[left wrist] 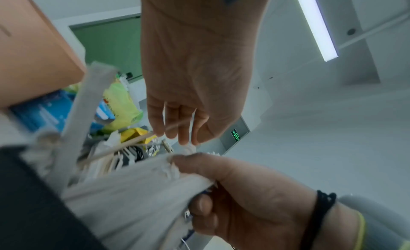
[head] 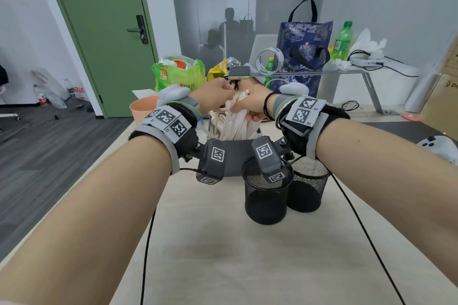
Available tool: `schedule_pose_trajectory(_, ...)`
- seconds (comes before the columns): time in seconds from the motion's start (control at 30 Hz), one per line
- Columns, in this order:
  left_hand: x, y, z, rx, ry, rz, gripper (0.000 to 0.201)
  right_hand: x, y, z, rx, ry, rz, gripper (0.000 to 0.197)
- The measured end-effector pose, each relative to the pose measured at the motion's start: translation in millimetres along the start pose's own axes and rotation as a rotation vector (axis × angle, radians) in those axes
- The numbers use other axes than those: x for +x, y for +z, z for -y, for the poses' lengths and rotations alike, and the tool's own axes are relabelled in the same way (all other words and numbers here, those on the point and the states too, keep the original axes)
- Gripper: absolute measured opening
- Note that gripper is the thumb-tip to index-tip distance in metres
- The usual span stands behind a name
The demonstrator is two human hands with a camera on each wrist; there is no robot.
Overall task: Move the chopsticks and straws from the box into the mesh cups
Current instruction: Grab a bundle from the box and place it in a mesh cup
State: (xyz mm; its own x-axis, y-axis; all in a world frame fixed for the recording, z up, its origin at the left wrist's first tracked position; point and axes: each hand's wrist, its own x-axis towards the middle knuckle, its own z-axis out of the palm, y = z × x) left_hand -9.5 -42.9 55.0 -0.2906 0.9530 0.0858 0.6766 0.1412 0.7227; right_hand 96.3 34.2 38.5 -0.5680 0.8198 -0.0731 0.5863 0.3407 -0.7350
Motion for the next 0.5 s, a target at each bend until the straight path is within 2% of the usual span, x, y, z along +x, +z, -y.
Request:
schedule_pose_trajectory(0.1, 1.6, -9.3, 7.9, 0.276, -0.017, 0.039, 0.010, -0.7, -1.7, -0.3, -0.012, -0.003, -0.005, 0.024)
schedule_pose_trajectory(0.2, 4.3, -10.0, 20.6, 0.424, -0.158, 0.133, 0.008, -0.4, -1.9, 0.4, -0.023, -0.018, -0.029, 0.024)
schedule_pose_trajectory(0.27, 7.8, -7.7, 28.6, 0.439, -0.270, 0.141, 0.004, -0.9, -2.0, 2.4, -0.014, -0.019, -0.063, 0.022)
schedule_pose_trajectory(0.33, 9.9, -6.5, 35.9, 0.422, -0.345, 0.080, 0.036, -1.8, -4.0, 4.6, -0.013, -0.022, -0.085, 0.022)
schedule_pose_trajectory(0.4, 6.3, -8.1, 36.3, 0.367, -0.368, 0.066, 0.051, -3.4, -5.5, 7.6, -0.024, -0.041, -0.082, 0.021)
schedule_pose_trajectory(0.5, 1.4, -11.1, 30.4, 0.293, -0.540, 0.229, 0.037, -7.4, -5.3, 12.2, -0.058, -0.076, -0.058, 0.018)
